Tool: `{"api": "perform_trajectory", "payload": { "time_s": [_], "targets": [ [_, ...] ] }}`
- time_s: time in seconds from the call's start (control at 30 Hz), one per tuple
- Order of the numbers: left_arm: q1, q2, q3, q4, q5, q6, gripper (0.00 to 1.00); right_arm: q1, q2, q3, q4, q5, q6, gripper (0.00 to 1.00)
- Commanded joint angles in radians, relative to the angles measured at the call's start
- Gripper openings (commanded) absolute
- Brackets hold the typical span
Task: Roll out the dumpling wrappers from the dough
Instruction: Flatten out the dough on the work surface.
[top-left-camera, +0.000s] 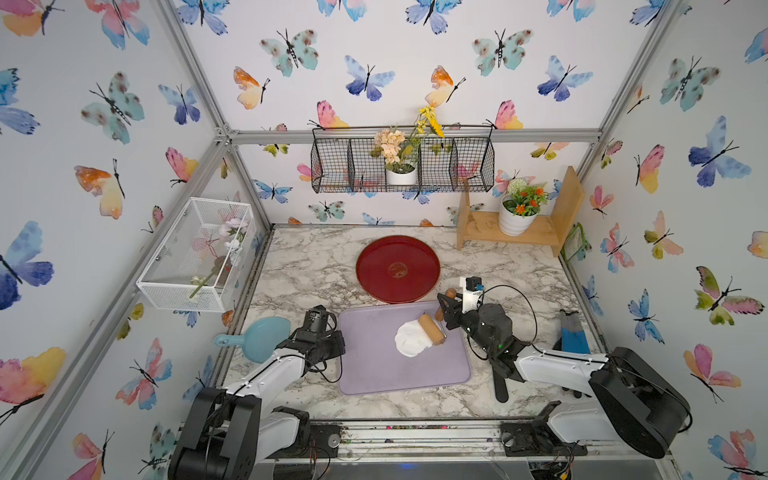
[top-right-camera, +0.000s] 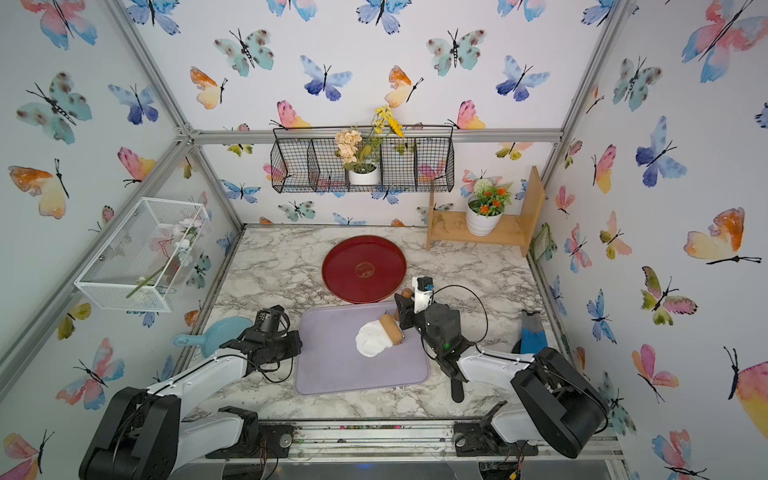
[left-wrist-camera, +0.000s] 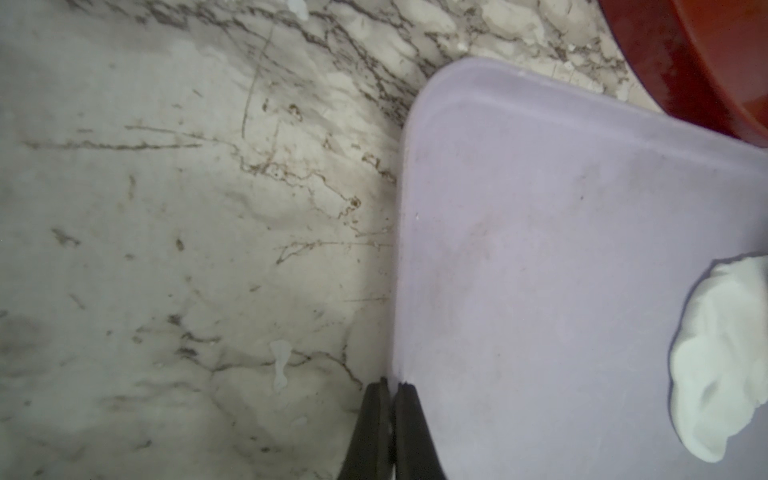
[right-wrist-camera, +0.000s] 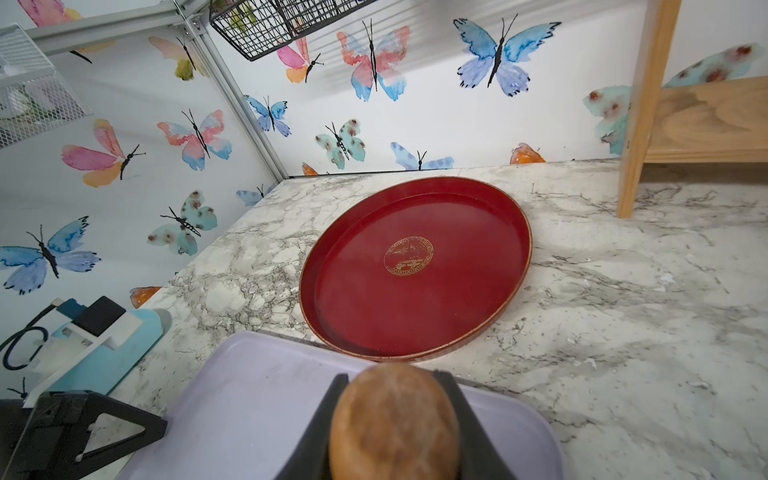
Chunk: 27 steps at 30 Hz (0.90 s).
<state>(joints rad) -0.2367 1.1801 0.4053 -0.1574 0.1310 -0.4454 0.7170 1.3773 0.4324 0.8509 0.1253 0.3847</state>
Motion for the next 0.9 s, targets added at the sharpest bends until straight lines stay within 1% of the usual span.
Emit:
{"api": "perform_trajectory", "payload": {
  "time_s": [0.0, 0.23, 0.47, 0.67, 0.87],
  "targets": [
    [0.011, -0.015, -0.005, 0.025, 0.033, -0.030, 0.00, 0.003, 0.017, 0.001, 0.090, -0.008, 0.024, 0.01],
    [0.010, -0.017, -0.021, 0.045, 0.060, -0.049, 0.00, 0.049, 0.075, -0.058, 0.134, 0.025, 0.026, 0.01],
    [0.010, -0.016, -0.023, 0.041, 0.064, -0.049, 0.00, 0.124, 0.137, -0.081, 0.137, 0.099, 0.052, 0.01],
    [0.010, -0.023, -0.024, 0.038, 0.064, -0.049, 0.00, 0.178, 0.212, -0.054, 0.110, 0.149, 0.089, 0.01],
    [0.010, -0.040, -0.028, 0.028, 0.058, -0.046, 0.00, 0.226, 0.284, -0.019, 0.108, 0.167, 0.119, 0.01]
  ]
}}
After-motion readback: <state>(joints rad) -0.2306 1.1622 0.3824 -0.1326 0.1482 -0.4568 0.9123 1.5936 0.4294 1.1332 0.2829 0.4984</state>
